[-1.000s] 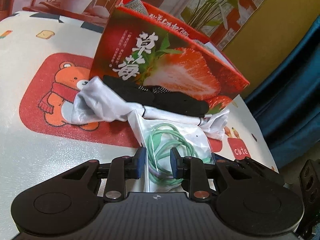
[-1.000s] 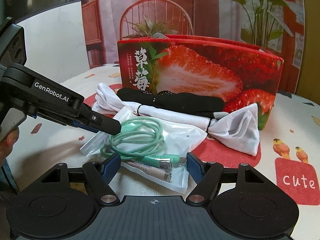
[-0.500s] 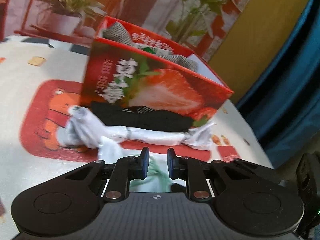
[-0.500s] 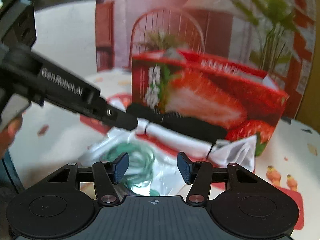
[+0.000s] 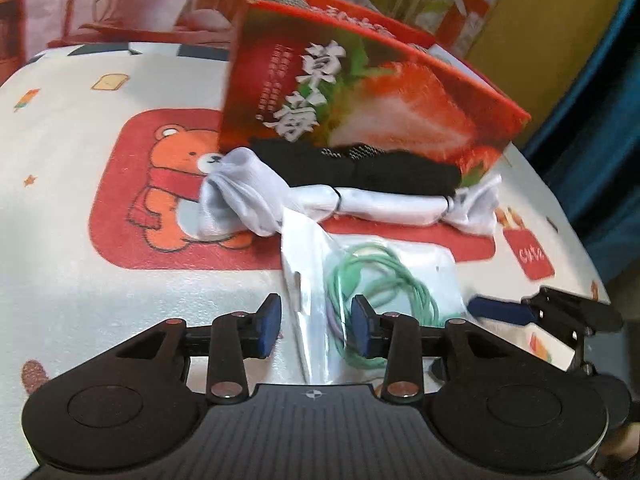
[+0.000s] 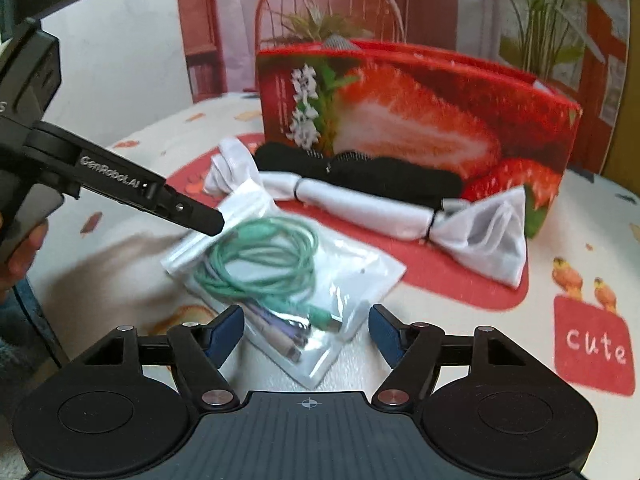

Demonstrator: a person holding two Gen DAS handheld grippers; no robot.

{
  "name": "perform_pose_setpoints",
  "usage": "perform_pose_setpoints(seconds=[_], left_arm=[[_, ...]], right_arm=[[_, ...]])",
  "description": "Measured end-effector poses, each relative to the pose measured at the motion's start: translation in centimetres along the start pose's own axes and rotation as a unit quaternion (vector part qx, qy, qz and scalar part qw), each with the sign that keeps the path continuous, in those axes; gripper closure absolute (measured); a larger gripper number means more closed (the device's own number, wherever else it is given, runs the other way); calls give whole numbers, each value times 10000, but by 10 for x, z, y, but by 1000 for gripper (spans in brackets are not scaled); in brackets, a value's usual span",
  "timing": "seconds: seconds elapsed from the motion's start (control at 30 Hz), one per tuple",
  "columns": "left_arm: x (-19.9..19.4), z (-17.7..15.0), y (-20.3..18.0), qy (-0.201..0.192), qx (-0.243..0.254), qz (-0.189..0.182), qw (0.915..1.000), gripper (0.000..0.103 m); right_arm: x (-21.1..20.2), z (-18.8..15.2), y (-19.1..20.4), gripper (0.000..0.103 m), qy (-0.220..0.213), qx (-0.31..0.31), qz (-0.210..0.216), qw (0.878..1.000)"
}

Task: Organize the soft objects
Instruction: 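Close both grippers on the clear bag of green cables, then lift the cable bag with both grippers over the red box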

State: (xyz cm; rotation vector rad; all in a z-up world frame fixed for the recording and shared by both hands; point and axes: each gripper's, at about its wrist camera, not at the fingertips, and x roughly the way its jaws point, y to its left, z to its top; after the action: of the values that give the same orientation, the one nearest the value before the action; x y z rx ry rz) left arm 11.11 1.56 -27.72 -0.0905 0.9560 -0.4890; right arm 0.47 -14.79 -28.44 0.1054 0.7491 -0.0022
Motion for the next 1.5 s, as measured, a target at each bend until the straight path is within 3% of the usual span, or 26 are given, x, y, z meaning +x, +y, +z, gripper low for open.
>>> perform_pose_setpoints(seconds=[0.1,0.17,0.4,0.5,0.8,1.1,1.3,1.5], left_arm=[[2,2,-5,54,138,-20,9999,62],[4,2,-10,104,258,-68,9996,78],[-4,3,-13,-74,76,-152,9998,100],[-12,6,-16,-218,44,-236,9995,100],[-29,12,-20,-411,-134,-466,9980,100],[-12,2,-17,-177,-179,-340,9991,100],[-17,5,-19,-295,-138,-346,9989,99],[-39,19,-26,-700,-31,-382,9968,99]], right_arm=[[2,-1,0,36,-6,-32,15,10000],[3,-2,0,36,-24,-28,26,10000],[3,-2,0,34,-38,-62,55,10000],[4,-3,3,22,-18,-111,59,9999],[9,-4,7,21,-50,-319,-118,9994],[4,-1,-3,48,-217,-141,-343,9991],[-6,2,-4,51,-475,-160,-439,9978],[-22,17,-1,51,-841,-410,-580,9939]])
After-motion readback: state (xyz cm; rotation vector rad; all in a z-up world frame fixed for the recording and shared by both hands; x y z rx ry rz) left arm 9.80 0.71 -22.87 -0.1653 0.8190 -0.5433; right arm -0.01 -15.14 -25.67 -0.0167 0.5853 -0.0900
